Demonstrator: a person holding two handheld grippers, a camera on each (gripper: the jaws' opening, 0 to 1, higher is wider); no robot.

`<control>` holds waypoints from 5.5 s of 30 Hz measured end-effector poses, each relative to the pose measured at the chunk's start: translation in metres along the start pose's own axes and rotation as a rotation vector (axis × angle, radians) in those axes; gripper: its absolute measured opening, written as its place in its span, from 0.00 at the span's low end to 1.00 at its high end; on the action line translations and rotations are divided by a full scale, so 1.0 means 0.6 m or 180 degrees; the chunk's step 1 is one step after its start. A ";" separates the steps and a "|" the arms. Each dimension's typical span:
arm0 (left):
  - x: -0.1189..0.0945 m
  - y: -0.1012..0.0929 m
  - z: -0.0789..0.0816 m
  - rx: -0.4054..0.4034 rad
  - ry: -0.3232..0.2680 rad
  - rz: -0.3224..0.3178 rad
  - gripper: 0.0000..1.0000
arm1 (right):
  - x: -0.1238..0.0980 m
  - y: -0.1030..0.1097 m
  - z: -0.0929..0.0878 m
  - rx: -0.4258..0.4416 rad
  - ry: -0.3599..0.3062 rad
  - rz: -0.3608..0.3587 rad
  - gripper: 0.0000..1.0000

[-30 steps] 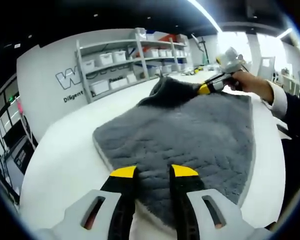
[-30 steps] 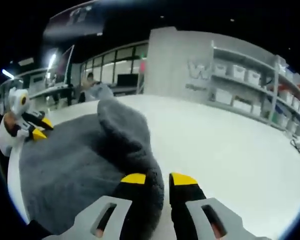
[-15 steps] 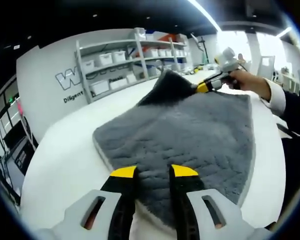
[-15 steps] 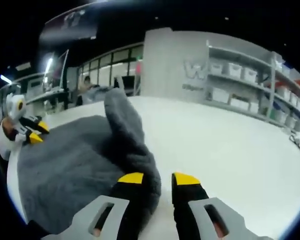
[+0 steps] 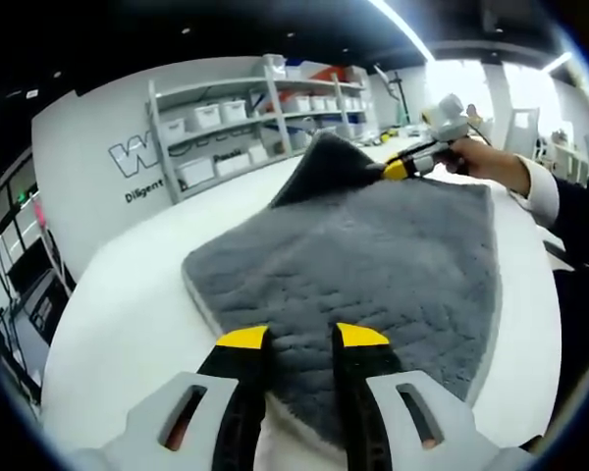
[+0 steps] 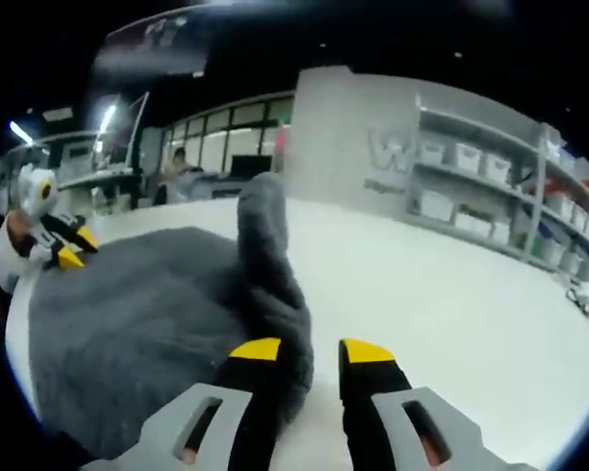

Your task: Open the folded towel by lifting each exposed corner and separating the folded layers until the towel lies flat within the target outline without major curled edges

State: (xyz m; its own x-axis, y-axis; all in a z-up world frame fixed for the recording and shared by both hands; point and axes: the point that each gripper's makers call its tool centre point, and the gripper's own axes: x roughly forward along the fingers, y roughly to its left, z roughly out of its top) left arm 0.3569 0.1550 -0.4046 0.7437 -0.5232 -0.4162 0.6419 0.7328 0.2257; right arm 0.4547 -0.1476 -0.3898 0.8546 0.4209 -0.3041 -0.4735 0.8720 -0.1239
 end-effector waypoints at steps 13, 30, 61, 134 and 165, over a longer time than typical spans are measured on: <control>-0.002 0.002 -0.001 0.0039 0.0004 0.0016 0.24 | -0.002 -0.023 -0.016 -0.0051 0.0043 -0.0101 0.14; 0.003 0.009 0.006 0.0080 -0.0023 0.0002 0.24 | -0.020 -0.005 0.025 0.0068 -0.0359 0.0094 0.17; -0.052 0.054 0.124 -0.0890 -0.1155 -0.0125 1.00 | -0.065 0.090 0.137 -0.0116 -0.1205 0.0725 1.00; -0.039 0.099 0.058 -0.0882 -0.0660 0.0229 0.75 | -0.130 0.401 0.085 -0.3104 -0.0891 0.0528 0.91; -0.040 0.079 0.026 -0.0912 -0.0353 0.0029 0.74 | -0.097 0.488 0.096 -0.4038 -0.1167 0.0231 0.63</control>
State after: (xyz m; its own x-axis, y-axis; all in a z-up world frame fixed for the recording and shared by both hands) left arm 0.3724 0.1959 -0.3701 0.7752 -0.5488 -0.3129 0.5679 0.8224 -0.0353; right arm 0.2786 0.0978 -0.3541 0.7318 0.6740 -0.1009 -0.2184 0.0917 -0.9715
